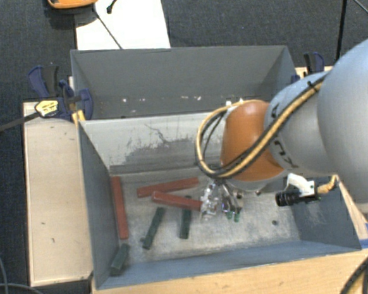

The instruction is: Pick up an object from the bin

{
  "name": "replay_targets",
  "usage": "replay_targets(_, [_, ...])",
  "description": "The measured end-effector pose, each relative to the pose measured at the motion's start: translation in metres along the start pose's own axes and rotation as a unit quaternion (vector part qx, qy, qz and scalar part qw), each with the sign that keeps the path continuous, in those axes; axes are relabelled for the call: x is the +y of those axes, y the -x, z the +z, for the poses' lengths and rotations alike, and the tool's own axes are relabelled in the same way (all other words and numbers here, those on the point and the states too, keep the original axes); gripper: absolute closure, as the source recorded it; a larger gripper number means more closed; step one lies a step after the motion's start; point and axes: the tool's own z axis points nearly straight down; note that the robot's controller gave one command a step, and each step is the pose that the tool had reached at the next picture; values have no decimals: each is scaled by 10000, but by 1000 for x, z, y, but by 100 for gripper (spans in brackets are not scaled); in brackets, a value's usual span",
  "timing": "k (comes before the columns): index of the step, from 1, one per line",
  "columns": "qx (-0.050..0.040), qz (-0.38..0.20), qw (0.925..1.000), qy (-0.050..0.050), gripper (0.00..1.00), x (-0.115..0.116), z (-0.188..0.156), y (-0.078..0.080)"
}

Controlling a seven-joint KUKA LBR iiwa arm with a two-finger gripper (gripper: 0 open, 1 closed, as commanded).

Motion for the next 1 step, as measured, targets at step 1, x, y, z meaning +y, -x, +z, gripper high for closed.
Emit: replay_targets(1, [22,-12,10000,41,100,14,-11,-11])
